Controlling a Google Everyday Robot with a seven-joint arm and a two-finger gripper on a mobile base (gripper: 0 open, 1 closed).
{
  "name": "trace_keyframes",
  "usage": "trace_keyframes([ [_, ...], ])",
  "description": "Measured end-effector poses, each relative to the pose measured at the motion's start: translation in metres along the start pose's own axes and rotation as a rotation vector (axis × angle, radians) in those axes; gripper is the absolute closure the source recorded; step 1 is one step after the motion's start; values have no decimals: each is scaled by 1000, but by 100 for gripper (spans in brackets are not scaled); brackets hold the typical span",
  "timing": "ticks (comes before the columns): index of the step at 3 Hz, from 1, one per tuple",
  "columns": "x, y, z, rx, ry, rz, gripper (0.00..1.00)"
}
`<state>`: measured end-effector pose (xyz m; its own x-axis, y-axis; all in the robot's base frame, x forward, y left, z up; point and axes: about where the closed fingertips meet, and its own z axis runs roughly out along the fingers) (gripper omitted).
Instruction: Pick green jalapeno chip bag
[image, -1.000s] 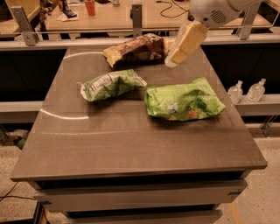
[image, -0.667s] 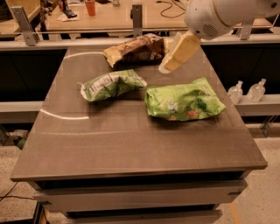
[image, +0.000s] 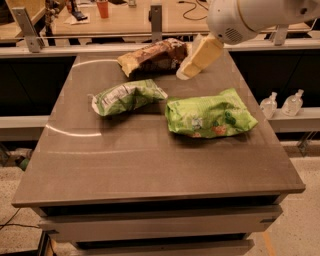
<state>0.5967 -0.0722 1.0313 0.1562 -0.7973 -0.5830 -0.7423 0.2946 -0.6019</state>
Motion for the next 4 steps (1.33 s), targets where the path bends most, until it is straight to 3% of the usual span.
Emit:
trace_keyframes([
  [1,3,11,13,-47,-35,41,0],
  [4,9,61,81,-168,-28,138,0],
])
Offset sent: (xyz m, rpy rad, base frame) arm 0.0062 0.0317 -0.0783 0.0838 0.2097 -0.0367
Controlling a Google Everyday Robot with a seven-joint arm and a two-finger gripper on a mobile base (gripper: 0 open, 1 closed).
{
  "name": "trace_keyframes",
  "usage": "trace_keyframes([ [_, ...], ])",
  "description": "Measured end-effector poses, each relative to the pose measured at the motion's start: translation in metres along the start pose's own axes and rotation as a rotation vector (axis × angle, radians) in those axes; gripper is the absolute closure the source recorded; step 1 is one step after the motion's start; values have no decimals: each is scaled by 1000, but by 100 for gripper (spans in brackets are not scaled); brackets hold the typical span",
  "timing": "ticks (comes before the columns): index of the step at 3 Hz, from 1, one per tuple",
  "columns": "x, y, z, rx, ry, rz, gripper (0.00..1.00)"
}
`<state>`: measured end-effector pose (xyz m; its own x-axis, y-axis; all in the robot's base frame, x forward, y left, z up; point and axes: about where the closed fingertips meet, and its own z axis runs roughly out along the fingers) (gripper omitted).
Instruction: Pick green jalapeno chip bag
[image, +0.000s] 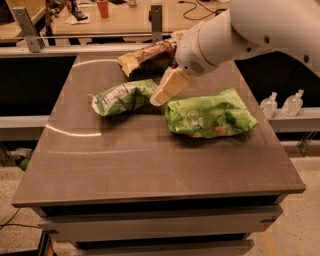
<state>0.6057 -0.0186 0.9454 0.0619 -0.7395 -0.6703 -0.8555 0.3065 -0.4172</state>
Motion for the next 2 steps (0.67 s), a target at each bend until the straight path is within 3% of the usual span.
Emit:
trace_keyframes([
  [2,0,13,42,-67,-16,5,0],
])
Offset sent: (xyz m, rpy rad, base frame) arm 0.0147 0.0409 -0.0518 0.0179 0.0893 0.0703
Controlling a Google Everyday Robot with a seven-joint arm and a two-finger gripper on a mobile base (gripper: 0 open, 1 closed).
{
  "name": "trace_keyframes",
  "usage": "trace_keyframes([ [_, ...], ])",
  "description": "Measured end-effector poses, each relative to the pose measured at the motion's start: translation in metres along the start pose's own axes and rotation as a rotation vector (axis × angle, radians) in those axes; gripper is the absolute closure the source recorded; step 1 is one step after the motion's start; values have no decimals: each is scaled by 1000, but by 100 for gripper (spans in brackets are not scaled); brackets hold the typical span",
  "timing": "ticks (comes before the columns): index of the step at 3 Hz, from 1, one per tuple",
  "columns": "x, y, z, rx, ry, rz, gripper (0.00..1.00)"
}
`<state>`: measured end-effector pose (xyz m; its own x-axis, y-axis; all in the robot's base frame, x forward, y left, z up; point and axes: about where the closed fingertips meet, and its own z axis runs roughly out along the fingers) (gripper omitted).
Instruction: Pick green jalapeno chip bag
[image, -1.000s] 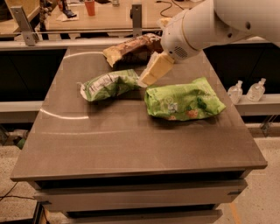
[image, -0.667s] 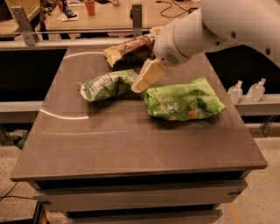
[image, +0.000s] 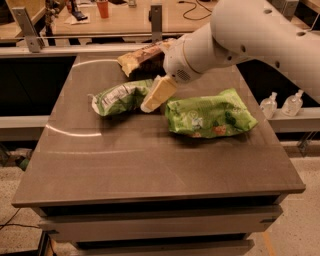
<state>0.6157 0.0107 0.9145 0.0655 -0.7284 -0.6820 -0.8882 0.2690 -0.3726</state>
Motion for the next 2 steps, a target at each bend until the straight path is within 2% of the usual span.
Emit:
trace_keyframes([
  [2,4,16,33,-84,-15,16,0],
])
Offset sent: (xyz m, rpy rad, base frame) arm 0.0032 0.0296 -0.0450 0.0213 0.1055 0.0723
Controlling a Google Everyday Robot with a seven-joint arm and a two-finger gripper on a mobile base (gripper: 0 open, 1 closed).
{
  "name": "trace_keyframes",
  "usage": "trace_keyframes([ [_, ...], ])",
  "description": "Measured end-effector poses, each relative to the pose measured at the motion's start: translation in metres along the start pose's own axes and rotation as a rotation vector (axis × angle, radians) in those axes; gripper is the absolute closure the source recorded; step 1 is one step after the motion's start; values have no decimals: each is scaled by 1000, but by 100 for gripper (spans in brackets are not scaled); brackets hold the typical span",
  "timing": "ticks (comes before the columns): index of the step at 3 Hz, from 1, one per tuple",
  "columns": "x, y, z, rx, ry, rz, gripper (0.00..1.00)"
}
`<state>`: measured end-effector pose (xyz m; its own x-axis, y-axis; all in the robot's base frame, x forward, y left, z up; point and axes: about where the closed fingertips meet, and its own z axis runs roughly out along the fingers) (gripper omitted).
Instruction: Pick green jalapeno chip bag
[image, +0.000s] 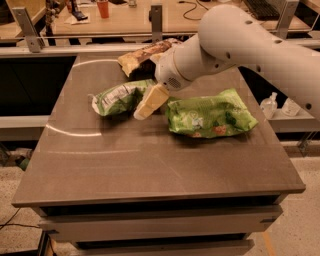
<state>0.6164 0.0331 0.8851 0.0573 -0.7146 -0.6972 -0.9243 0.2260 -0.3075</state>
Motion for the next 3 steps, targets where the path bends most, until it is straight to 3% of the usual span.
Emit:
trace_keyframes([
  [1,0,4,9,-33,-7,-3,18],
  [3,4,9,7,-64,-21,12,64],
])
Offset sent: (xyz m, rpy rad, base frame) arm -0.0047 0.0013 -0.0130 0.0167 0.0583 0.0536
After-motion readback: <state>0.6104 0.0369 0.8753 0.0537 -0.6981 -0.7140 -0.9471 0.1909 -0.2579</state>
